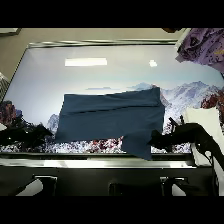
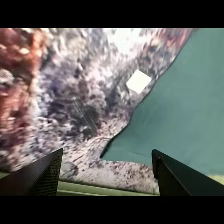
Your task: Fold the clothes and pants, and hang the long-sleeved shirts on hangers.
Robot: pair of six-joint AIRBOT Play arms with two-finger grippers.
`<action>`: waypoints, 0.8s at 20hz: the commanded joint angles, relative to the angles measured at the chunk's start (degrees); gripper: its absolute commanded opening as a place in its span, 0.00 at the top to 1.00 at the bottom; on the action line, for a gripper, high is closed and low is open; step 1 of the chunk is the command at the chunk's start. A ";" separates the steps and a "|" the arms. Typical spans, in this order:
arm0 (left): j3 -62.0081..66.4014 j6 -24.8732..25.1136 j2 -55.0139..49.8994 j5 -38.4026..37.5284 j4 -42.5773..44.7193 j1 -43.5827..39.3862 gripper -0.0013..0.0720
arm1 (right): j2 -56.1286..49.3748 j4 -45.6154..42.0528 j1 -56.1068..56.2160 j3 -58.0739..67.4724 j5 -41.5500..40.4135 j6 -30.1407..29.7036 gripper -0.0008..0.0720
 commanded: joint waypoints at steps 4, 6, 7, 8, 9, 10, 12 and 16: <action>-1.62 8.37 -5.75 0.63 -7.15 -0.83 0.17 | 3.13 -0.02 0.07 0.09 -0.79 0.59 0.95; -1.62 9.20 -7.02 0.70 -7.19 -2.03 0.17 | 3.58 0.02 0.07 0.09 -0.94 0.59 0.95; -1.62 9.25 -7.63 0.79 -7.32 -2.73 0.17 | 4.04 0.02 0.07 0.09 -0.94 0.61 0.95; -1.62 9.25 -8.09 0.79 -7.34 -3.45 0.17 | 4.68 -0.02 0.07 0.09 -0.94 0.94 0.95; -1.62 9.25 -8.44 0.79 -7.32 -4.15 0.17 | 5.42 -0.04 0.07 0.09 -0.92 1.40 0.95; -1.62 9.22 -8.57 0.79 -7.34 -4.70 0.22 | 6.21 -0.04 0.07 0.09 -0.90 1.66 0.95; -1.49 9.22 -8.55 0.20 -7.61 -5.03 0.96 | 7.76 -0.37 0.07 0.09 -0.92 2.29 0.95; -0.15 7.74 -6.38 -4.26 -8.57 -5.03 0.96 | 11.82 -3.78 0.07 0.26 -1.53 6.64 0.96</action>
